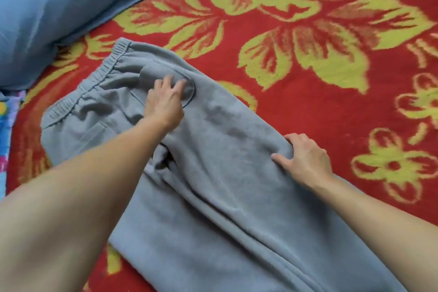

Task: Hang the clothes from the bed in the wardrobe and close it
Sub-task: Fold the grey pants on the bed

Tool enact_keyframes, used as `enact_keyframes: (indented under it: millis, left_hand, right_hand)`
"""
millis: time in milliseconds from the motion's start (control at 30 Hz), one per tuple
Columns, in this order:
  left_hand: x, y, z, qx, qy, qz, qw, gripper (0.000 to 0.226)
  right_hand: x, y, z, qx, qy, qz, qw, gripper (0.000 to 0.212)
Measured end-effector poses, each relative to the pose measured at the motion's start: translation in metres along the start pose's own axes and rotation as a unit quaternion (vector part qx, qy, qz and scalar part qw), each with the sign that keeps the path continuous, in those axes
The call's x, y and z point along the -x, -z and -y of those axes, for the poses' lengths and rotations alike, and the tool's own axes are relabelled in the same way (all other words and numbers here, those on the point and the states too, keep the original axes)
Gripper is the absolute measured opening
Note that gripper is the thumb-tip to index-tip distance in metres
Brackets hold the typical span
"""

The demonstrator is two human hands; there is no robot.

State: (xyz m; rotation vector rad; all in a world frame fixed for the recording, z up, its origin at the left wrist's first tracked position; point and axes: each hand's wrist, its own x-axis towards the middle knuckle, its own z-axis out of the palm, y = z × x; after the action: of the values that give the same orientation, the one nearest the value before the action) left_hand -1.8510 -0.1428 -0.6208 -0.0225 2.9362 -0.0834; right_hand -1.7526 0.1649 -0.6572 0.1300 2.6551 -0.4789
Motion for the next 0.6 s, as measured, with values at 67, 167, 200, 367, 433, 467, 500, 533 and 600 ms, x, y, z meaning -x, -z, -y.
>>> enact_keyframes:
  millis: [67, 167, 200, 367, 433, 467, 500, 533, 600]
  left_hand:
    - [-0.039, -0.004, 0.003, -0.068, -0.071, -0.003, 0.995, 0.066]
    - [-0.072, -0.012, 0.000, -0.139, -0.143, 0.027, 0.980, 0.064]
    - [-0.076, -0.014, -0.001, -0.145, -0.150, 0.030, 0.978, 0.062]
    - [-0.063, 0.008, 0.016, -0.056, -0.163, -0.028, 0.985, 0.013]
    - [-0.043, 0.025, 0.042, -0.024, -0.151, -0.049, 0.987, 0.012]
    - [-0.031, 0.033, 0.057, -0.010, -0.148, -0.060, 0.987, 0.014]
    - [-0.016, 0.041, 0.072, 0.002, -0.149, -0.070, 0.986, 0.017]
    - [0.001, 0.047, 0.087, 0.011, -0.152, -0.078, 0.985, 0.018]
    - [0.038, 0.058, 0.115, 0.011, -0.147, -0.099, 0.984, 0.018]
  right_hand:
    - [0.000, -0.014, 0.002, 0.001, -0.017, -0.047, 0.999, 0.044]
    - [0.002, -0.021, 0.005, 0.027, -0.029, -0.075, 0.996, 0.040]
    - [0.003, -0.020, 0.005, 0.041, -0.042, -0.070, 0.996, 0.040]
    - [0.023, 0.008, 0.012, -0.006, -0.038, -0.082, 0.996, 0.032]
    - [0.045, 0.027, 0.023, -0.049, 0.028, -0.111, 0.992, 0.022]
    - [0.059, 0.036, 0.030, -0.061, 0.059, -0.118, 0.989, 0.020]
    - [0.076, 0.043, 0.040, -0.067, 0.089, -0.122, 0.986, 0.019]
    - [0.094, 0.048, 0.051, -0.068, 0.122, -0.126, 0.982, 0.016]
    - [0.131, 0.045, 0.072, -0.066, 0.195, -0.115, 0.972, 0.014]
